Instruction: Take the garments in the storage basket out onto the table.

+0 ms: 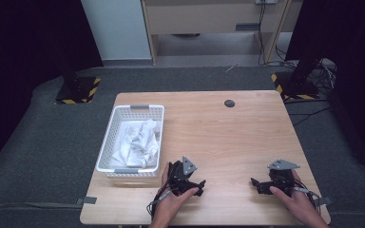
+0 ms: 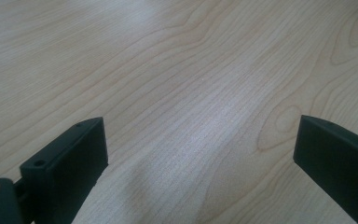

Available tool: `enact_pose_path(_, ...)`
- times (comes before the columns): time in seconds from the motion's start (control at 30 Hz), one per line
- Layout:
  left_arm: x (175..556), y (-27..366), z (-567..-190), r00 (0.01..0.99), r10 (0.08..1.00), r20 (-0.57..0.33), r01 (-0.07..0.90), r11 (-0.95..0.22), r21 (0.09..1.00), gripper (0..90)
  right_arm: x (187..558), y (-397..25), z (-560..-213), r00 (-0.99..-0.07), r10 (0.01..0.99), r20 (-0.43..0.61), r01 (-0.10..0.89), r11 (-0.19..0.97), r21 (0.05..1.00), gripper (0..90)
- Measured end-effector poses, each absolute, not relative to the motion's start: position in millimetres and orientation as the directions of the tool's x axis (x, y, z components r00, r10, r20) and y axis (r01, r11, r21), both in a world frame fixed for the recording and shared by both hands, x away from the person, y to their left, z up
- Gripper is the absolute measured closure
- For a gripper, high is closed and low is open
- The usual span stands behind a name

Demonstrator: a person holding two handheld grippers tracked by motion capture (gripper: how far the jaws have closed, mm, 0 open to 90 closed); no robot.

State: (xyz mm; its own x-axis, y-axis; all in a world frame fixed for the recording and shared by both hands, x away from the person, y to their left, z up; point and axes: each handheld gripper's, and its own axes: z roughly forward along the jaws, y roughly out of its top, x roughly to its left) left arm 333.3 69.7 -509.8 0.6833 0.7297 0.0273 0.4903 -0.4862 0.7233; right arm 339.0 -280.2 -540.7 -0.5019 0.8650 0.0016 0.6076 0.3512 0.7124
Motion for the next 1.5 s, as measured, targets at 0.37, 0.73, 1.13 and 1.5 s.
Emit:
enact_pose_path(0.37,332,74,-503,0.683,0.730,0.030,0.483,-0.481,0.732,2.9,339,-280,-541,-0.502,0.865,0.001,0.607,0.352,0.713,0.5)
enact_pose_path(0.73,331,80,-493,0.682,0.730,0.039,0.468,-0.477,0.744,3.2,339,-280,-541,-0.503,0.864,0.001,0.606,0.352,0.713,0.5)
enact_pose_path(1.13,330,86,-481,0.685,0.728,0.041,0.455,-0.470,0.756,3.5,339,-280,-541,-0.503,0.864,0.001,0.606,0.352,0.713,0.5)
enact_pose_path(1.5,331,89,-473,0.684,0.728,0.051,0.449,-0.475,0.757,3.4,339,-280,-541,-0.504,0.864,0.001,0.606,0.353,0.713,0.5)
